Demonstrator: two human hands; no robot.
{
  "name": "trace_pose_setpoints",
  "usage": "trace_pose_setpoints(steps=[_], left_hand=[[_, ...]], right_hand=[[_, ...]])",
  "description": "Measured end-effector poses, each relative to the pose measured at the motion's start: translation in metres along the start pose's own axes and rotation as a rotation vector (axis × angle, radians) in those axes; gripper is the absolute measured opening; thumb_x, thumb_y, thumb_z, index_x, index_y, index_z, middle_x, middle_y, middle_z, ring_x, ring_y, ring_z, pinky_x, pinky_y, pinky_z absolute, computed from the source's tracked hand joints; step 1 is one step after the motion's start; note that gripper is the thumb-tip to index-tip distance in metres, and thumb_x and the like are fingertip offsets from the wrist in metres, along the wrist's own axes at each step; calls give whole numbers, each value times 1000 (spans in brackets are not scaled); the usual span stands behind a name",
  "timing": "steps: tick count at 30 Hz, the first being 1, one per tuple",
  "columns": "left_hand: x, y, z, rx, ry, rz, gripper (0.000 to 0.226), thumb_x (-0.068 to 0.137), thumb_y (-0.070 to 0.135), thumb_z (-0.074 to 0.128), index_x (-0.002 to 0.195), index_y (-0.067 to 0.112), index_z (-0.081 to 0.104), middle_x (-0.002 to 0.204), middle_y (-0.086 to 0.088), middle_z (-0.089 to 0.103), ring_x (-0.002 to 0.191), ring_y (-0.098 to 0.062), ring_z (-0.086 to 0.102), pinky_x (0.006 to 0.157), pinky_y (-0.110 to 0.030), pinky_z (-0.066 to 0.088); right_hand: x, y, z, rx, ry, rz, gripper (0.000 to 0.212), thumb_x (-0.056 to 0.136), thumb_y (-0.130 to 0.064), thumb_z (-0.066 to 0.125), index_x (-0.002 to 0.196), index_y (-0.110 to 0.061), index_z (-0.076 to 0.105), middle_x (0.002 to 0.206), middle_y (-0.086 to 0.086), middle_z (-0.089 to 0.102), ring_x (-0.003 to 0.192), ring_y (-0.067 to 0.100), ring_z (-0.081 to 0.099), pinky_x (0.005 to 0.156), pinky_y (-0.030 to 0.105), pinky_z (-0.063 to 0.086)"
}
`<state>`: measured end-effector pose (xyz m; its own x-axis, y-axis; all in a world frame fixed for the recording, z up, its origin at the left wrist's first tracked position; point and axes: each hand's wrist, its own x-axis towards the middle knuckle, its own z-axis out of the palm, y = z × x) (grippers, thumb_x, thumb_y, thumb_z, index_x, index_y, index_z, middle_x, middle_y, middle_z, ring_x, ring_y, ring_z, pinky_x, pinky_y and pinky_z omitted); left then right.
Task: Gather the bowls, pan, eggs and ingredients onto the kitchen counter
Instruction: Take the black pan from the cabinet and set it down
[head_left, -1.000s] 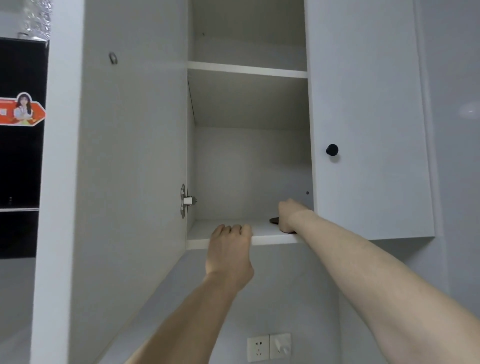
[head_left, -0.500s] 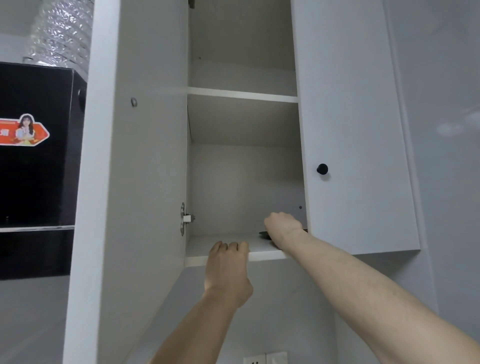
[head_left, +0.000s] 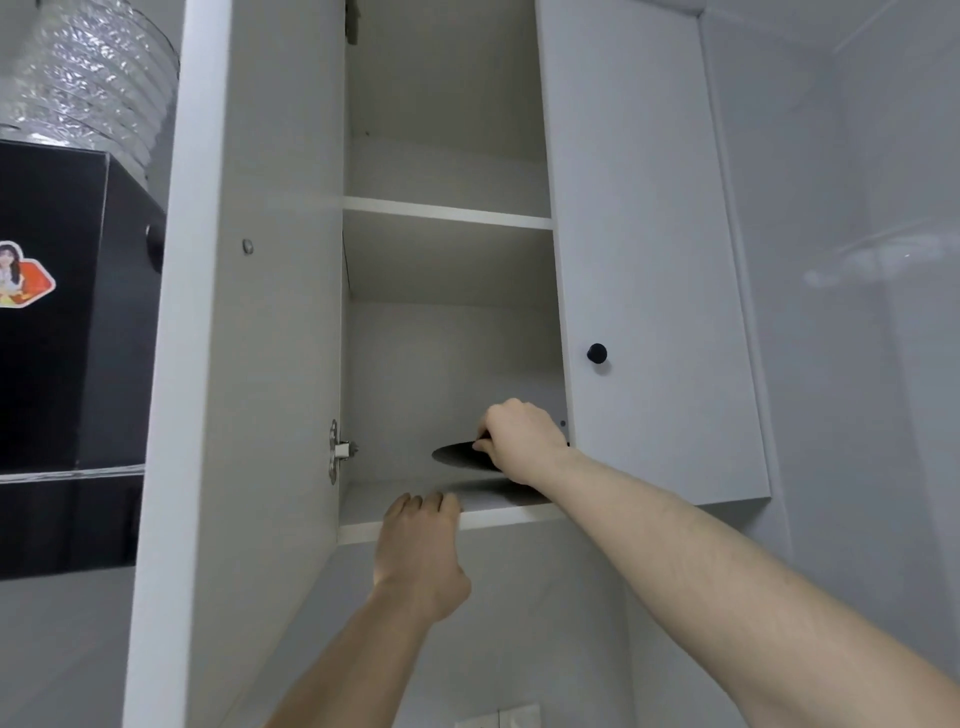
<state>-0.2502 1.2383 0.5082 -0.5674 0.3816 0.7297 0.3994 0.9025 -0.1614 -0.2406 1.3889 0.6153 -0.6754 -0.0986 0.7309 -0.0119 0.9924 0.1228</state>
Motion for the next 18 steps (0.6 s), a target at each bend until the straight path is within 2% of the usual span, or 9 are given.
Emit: trace_pose_setpoints(steps=[6,11,18], left_hand=[[-1,-1,-1,-8,-23,-3,47,73,22,65,117,23,50,115,3,60,105,-19,54,101,-28,38],[1,-2,-2,3,-38,6,51,72,21,62,122,23,51,118,2,61,108,-20,55,104,-28,37],[0,-2,-4,10,-50,8,50,74,20,63,122,22,51,118,1,62,109,-20,55,104,-29,36]], right_hand=[[7,6,-7,200,217,119,23,99,-32,57,91,-20,75,87,6,72,84,33,66,73,41,56],[20,3,-26,470,461,265,22,95,-37,59,89,-23,76,83,-2,74,79,26,67,72,40,57],[15,-3,-65,619,589,280,20,98,-30,63,99,-16,78,86,-4,74,80,13,66,71,27,54]])
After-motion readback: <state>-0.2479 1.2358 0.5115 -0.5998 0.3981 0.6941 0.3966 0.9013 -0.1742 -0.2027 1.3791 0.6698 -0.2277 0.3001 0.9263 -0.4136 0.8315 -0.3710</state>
